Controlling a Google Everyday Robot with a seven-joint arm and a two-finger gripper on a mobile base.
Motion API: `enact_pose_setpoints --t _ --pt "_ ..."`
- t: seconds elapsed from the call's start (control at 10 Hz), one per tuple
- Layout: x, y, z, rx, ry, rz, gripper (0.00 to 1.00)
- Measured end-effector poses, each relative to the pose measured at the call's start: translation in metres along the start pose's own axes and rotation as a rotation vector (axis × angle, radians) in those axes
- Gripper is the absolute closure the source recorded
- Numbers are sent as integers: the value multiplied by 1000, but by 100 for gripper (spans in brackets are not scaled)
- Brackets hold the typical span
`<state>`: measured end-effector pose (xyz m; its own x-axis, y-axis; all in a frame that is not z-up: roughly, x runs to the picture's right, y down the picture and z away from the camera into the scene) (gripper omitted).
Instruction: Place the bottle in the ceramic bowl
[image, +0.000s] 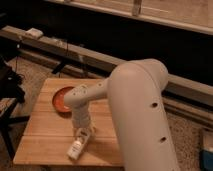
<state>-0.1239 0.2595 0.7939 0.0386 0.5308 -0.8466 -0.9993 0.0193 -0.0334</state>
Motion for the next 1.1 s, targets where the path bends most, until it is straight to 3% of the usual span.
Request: enact_pose_setpoints --t 0.3,0.6,1.1 --pt "-6 -3 -2 -44 24 20 70" --pt "-11 -10 -20 -111 19 60 97" --pt "-23 -17 -83 -175 -72 96 100"
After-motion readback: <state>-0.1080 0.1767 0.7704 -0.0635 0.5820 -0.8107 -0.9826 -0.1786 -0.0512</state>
